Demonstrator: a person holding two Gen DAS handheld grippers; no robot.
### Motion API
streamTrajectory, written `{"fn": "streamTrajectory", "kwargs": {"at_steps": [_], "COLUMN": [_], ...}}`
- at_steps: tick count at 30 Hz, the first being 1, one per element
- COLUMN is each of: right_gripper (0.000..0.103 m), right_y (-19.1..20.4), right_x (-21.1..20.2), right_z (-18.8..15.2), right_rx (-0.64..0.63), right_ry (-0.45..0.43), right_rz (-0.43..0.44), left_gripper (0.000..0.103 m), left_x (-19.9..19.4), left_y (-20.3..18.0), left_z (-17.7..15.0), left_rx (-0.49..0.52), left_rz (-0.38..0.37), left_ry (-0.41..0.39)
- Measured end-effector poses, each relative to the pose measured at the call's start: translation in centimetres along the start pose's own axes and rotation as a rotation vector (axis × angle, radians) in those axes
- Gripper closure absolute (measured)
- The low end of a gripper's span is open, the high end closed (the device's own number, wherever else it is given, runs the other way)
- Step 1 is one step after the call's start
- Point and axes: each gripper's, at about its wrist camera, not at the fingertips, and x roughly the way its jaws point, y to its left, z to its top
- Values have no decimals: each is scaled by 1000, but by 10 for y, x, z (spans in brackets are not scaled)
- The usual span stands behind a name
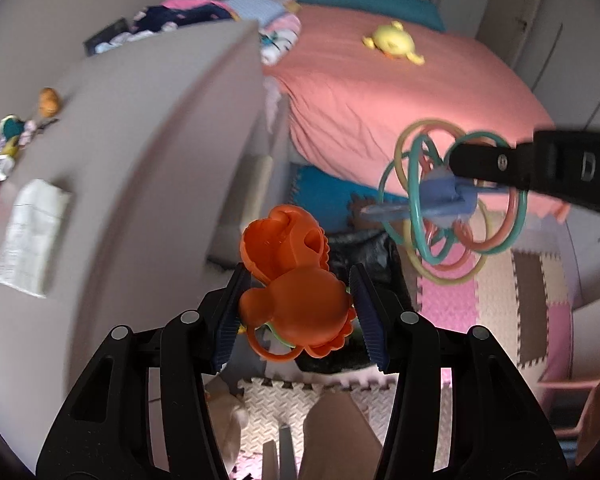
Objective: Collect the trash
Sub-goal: 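Carry the crab and ring rattle over the trash bin and release both, then reach the left tool to the red heart while the right tool grasps the brown toy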
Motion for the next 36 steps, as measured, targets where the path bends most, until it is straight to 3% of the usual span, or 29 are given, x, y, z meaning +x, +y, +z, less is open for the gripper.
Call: {"fn": "streamTrajectory", "kwargs": {"at_steps": [1,2,3,4,7,15,28,36], "right_gripper": [70,52,17,11,11,11,11,11], "right_y": [-4,-9,-13,-19,-26,-22,6,43], "right_x": [5,11,12,9,6,6,0,-6], "right_z": [1,3,5,5,6,5,11,16], "right_rx": [3,16,36,68,98,108,78,21], "right_ry": [25,61,65,30,5,12,-5,-33], "right_rz": [-14,-50,-69,-87,-116,-71,-45,7], "left_gripper": [48,24,7,6,6,6,6,6], "left_x": [5,8,10,8,6,6,-15,-35], "left_y": [-4,-7,-11,-12,-15,0,13,44], "left_z": [-1,-1,-1,-2,-4,0,2,4], "left_rx": [8,14,18,20,44,-26,-41,-93], "left_rz": [-17,-24,-12,-2,49,11,-10,10], "left_ry": [17,32,35,9,-32,-4,-45,-87]}}
